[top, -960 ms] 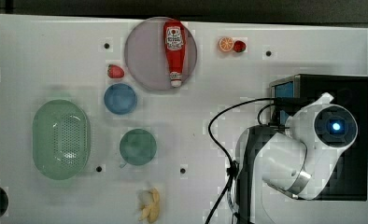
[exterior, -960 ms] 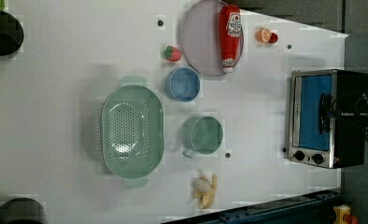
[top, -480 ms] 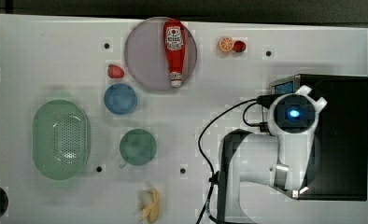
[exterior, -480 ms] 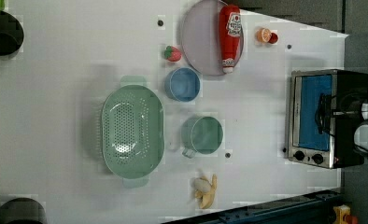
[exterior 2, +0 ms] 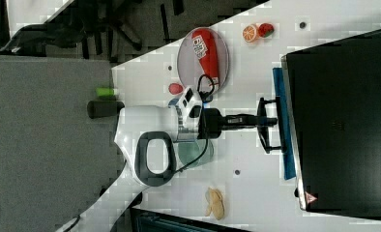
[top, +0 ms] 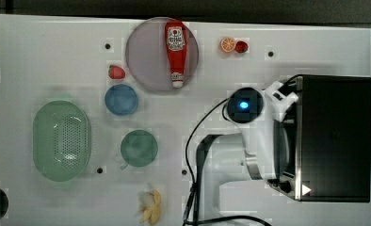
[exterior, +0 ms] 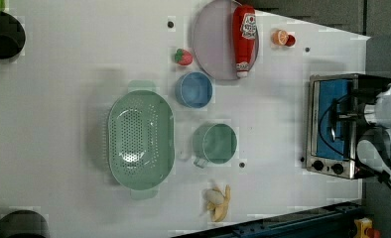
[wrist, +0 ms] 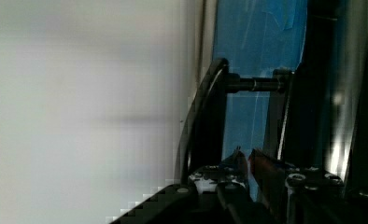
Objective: Flap open oven.
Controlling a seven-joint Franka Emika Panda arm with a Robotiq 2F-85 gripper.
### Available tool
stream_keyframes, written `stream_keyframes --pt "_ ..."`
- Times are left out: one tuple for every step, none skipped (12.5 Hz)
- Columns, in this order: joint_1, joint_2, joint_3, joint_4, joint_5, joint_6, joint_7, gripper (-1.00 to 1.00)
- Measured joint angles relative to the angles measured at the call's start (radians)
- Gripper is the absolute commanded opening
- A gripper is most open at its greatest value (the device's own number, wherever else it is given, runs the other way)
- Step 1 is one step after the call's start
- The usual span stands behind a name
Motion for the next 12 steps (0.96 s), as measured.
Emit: stream_keyframes --pt "0.02 0.018 0.006 0.002 -0.035 -0.009 0.058 -0.65" --pt "0.029 0.039 0.025 0.002 -0.044 -0.008 0.109 -0.65" --pt "0.044 0.064 0.038 0.002 -0.047 -0.003 0.164 -0.65" --pt "0.068 0.09 0.041 -0.002 -0.051 0.005 0.214 -0.65" --pt "0.089 0.115 0.048 -0.004 -0.052 0.01 0.249 -0.65" --pt "0.104 0.141 0.061 -0.004 -0.05 0.014 0.272 -0.65" --pt "0.121 0.172 0.066 -0.004 -0.057 0.016 0.288 -0.65" --pt "0.13 0.206 0.075 0.0 -0.062 0.03 0.293 -0.65" --pt "0.134 0.239 0.081 -0.002 -0.06 0.053 0.298 -0.65" --pt "0.137 0.264 0.081 -0.008 -0.061 0.065 0.307 -0.65" --pt "0.138 0.281 0.081 -0.01 -0.057 0.083 0.308 -0.65" --pt "0.138 0.288 0.082 -0.01 -0.063 0.092 0.311 -0.65"
